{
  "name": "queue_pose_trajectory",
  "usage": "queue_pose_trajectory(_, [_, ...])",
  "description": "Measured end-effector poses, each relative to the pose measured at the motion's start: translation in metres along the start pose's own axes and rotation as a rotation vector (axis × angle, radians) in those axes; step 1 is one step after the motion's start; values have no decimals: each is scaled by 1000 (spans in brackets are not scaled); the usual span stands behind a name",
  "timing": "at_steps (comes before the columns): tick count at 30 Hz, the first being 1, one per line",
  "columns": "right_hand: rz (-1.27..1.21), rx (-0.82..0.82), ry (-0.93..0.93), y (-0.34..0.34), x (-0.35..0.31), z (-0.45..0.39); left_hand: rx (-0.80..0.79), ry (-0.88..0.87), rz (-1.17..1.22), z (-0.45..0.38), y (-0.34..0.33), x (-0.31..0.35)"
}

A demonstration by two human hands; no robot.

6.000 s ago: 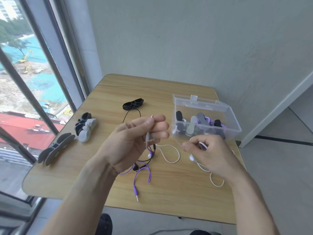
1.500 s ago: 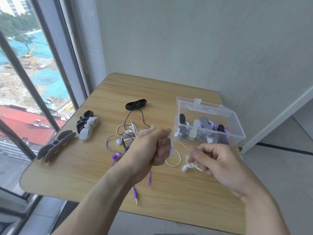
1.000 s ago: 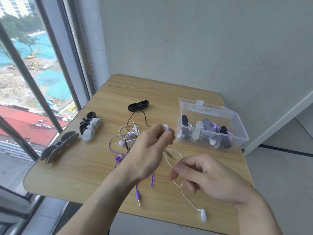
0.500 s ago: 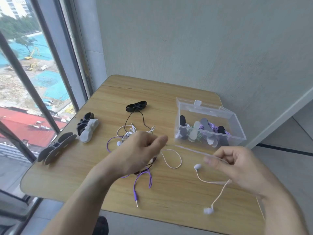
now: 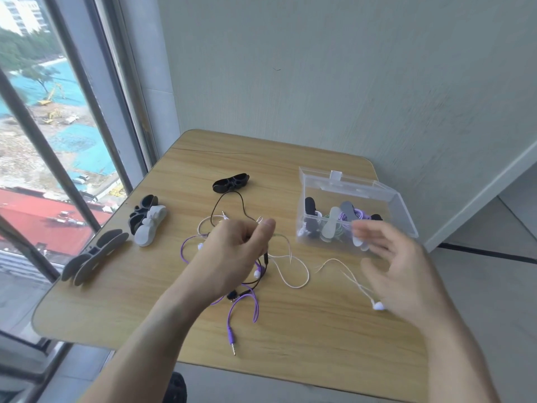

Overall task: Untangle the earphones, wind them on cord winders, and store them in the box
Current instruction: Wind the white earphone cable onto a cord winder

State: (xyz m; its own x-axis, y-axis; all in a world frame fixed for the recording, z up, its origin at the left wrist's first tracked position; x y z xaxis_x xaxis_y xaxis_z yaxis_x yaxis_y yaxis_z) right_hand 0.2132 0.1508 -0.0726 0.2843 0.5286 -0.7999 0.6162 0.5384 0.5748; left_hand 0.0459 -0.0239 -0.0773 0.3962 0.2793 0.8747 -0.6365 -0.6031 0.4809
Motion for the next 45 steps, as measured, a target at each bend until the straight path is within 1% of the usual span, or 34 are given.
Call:
queue_pose_trajectory(3, [-279,-129,79,-34,-26,7,-68,-6,44,2,-12,4])
queue_pose_trajectory(5, [-338,-254,118,-55,-37,12,-113,-4,65,3,-17,7])
queue_pose_trajectory(7, [-360,-323,124,-67,-43,14,-171,27,131,5,-22,9])
queue_pose_trajectory(9, [-343,-284,99,-68,-43,13,-200,118,315,6,-24,9])
queue_pose_trajectory(12, [-271,-216,37,-67,-31,9,-158,300,775,5,-23,3])
queue_pose_trajectory(14, [-194,-220,32,-67,-27,8,-103,304,1039,1,-18,0])
queue_pose_trajectory(15, [-128,-240,41,-70,-26,8,-77,271,1118,-1,-14,0])
queue_pose_trajectory(16, [-62,-265,52,-73,-26,9,-49,232,1142,-3,-10,0])
queue_pose_trajectory(18, [19,-342,56,-81,-26,12,-5,190,1107,-5,-7,-2])
queue_pose_trajectory(20, [30,-433,51,-91,-31,18,0,189,1055,-6,-9,-4])
queue_pose_trajectory(21, [45,-470,53,-96,-34,22,2,179,956,-5,-11,-4])
queue_pose_trajectory(22, [52,-499,57,-101,-36,26,9,147,782,-3,-13,-3])
queue_pose_trajectory(23, [46,-518,57,-103,-39,29,37,95,525,0,-13,-2])
queue_pose_trajectory(25, [0,-522,75,-104,-45,31,150,-54,-6,3,-11,1])
queue_pose_trajectory(26, [-35,-506,85,-102,-47,30,165,-110,-139,3,-13,2])
queue_pose_trajectory(27, [-83,-469,89,-97,-49,28,145,-128,-172,4,-14,1])
queue_pose_trajectory(30, [-218,-278,83,-68,-48,17,7,-77,-94,1,-16,-1])
queue_pose_trajectory(32, [-211,-186,59,-51,-41,12,-103,-16,-71,1,-17,-1])
queue_pose_trajectory(36, [-218,-100,9,-39,-27,9,-469,96,43,10,-32,-6])
queue_pose_trajectory(38, [-225,-85,17,-39,-27,8,-551,114,86,15,-37,-3])
queue_pose_trajectory(40, [-237,-86,6,-41,-25,7,-513,112,226,13,-36,3])
queue_pose_trajectory(43, [-209,-155,-21,-49,-21,5,-350,60,536,3,-25,5])
queue_pose_trajectory(45, [-141,-210,-21,-55,-19,5,-250,51,769,-1,-18,7])
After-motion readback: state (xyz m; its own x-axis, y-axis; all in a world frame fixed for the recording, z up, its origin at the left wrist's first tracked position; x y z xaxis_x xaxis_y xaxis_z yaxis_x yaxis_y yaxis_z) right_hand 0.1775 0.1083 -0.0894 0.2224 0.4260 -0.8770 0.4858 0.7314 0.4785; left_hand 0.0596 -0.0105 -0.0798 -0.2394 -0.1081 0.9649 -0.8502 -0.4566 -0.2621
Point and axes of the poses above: each hand's wrist, its own z-axis away from the middle knuckle, its own y-axis out of the back of the hand, x = y × z, the point moved 6 cm from there along -z, towards the middle knuckle, and after that the axes turned 1 degree about -z, right-handed, at the moved point
